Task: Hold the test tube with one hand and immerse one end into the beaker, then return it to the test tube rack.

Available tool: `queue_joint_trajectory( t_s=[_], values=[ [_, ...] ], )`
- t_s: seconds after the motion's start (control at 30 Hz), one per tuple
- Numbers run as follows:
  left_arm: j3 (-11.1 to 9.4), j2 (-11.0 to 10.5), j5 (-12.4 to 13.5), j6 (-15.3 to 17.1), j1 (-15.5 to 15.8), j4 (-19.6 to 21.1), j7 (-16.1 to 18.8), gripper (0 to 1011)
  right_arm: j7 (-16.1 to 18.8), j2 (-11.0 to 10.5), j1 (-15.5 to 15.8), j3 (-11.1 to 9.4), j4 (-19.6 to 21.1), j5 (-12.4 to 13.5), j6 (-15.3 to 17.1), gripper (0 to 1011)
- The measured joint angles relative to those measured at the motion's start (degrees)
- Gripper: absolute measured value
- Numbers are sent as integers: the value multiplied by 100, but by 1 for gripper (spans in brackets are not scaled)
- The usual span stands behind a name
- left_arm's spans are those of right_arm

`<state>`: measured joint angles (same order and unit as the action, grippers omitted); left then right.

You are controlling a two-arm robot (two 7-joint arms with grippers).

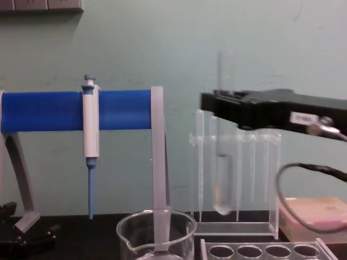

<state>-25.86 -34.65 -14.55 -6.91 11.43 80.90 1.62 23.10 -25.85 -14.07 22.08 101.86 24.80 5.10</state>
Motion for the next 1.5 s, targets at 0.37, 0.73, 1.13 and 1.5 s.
queue_joint_trajectory(
  t_s=[0.37, 0.73, 1.13, 1.5],
  values=[
    [0, 0, 0, 0, 0, 0, 0, 1000, 196, 530, -635, 472, -571, -115, -235, 224],
    [0, 0, 0, 0, 0, 0, 0, 1000, 428, 855, -804, 752, -1416, -128, -661, 224],
    [0, 0, 0, 0, 0, 0, 0, 1000, 643, 972, -812, 914, -2132, -280, -993, 224],
    [0, 0, 0, 0, 0, 0, 0, 1000, 671, 1035, -702, 908, -2324, -309, -1048, 224]
  ],
)
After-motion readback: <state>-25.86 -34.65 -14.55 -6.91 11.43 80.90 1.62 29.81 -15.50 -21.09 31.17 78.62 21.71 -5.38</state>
